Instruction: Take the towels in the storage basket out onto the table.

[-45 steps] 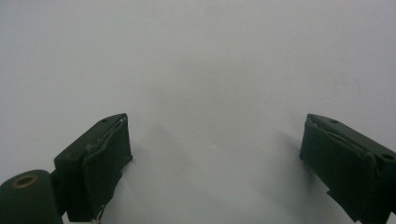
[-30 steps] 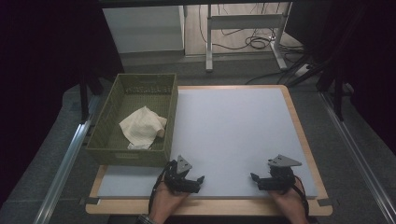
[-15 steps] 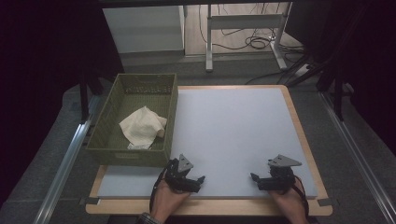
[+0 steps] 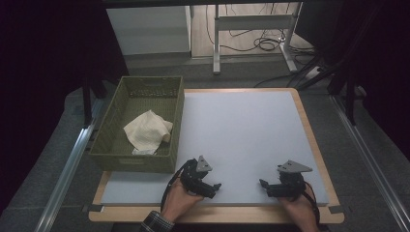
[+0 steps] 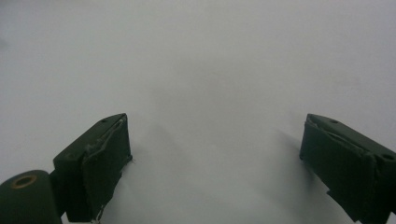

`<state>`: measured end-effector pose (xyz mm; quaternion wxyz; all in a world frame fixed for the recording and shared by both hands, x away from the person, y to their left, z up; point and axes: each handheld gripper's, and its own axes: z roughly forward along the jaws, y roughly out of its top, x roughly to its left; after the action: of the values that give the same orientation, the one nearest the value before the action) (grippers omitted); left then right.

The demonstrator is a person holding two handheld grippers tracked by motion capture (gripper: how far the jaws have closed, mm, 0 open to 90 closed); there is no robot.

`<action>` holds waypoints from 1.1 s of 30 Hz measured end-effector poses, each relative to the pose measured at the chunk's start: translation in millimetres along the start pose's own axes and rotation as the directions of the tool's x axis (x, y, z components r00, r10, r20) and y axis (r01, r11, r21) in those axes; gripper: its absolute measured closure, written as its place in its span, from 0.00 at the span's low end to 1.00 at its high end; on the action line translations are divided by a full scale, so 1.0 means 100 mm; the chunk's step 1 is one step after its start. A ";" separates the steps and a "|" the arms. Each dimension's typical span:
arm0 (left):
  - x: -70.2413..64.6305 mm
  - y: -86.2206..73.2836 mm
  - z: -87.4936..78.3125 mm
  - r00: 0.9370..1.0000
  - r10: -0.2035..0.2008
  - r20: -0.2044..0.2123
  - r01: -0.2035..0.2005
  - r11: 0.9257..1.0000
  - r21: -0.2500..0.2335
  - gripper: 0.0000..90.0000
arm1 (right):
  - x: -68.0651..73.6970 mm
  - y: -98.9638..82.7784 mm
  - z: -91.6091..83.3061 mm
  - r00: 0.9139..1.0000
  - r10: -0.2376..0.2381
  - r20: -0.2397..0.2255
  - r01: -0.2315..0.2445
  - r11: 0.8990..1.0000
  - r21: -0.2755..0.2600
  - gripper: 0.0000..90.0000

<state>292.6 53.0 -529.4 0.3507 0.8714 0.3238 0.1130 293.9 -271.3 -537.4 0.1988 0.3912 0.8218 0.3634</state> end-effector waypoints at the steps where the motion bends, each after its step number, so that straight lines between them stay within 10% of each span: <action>1: 0.00 0.00 0.00 1.000 0.000 0.000 0.000 1.000 0.000 0.08 | 0.00 0.00 0.00 1.000 0.000 0.000 0.000 1.000 0.000 0.10; 33: 0.28 0.76 -0.11 1.000 0.001 0.003 -0.001 0.999 0.041 0.05 | 0.00 0.00 0.00 1.000 0.002 -0.002 -0.002 1.000 0.000 0.10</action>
<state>346.0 35.4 -469.7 0.3332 0.8787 0.3252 0.1051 293.9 -271.2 -537.4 0.1975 0.3917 0.8215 0.3643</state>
